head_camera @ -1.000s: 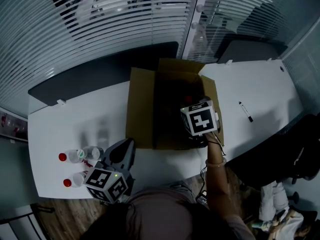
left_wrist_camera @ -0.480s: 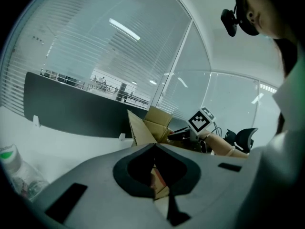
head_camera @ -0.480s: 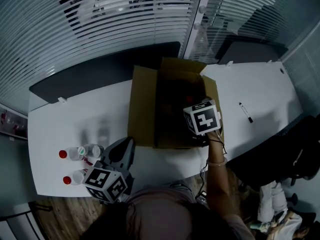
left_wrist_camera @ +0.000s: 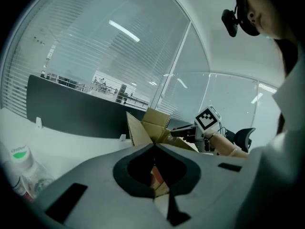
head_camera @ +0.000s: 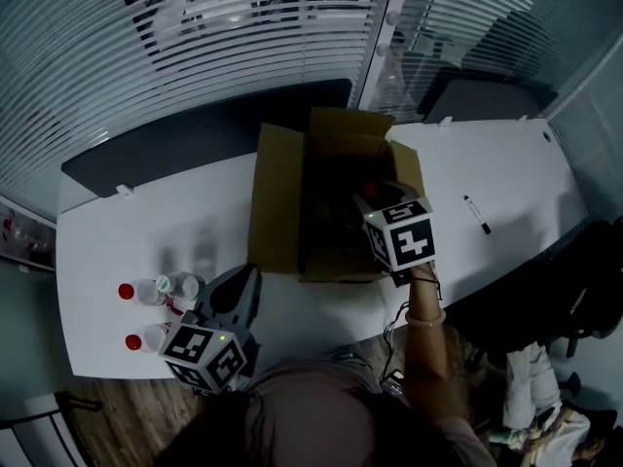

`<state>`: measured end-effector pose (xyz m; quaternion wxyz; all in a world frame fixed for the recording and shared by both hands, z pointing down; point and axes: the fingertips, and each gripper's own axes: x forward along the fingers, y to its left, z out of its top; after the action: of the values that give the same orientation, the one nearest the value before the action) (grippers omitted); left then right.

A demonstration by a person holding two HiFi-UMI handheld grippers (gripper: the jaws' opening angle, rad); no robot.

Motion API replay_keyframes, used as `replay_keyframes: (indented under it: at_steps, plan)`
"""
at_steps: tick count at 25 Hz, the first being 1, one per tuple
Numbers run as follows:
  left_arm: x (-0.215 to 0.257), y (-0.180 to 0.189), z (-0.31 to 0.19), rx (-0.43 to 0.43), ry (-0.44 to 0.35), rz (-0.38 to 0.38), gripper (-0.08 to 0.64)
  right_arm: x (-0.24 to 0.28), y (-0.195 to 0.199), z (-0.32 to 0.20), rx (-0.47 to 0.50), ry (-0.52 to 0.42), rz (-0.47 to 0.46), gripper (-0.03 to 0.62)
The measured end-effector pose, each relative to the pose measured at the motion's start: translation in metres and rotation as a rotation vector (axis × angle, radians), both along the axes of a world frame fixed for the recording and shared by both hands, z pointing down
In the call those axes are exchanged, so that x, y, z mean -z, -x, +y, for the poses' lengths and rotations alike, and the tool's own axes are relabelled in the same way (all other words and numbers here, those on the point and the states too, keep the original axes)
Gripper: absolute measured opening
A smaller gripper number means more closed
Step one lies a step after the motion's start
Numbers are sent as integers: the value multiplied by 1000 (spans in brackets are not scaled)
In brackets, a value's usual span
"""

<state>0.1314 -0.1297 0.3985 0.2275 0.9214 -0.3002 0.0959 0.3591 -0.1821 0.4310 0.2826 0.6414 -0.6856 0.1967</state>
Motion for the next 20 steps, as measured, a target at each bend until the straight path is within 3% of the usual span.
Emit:
replay_keyframes:
  at_steps: [11, 20]
  plan:
    - [10, 11, 19, -68, -15, 16, 9, 70, 22, 23, 22, -147, 22, 170]
    - [21, 28, 30, -126, -22, 22, 9, 116, 38, 49, -5, -210, 58, 170]
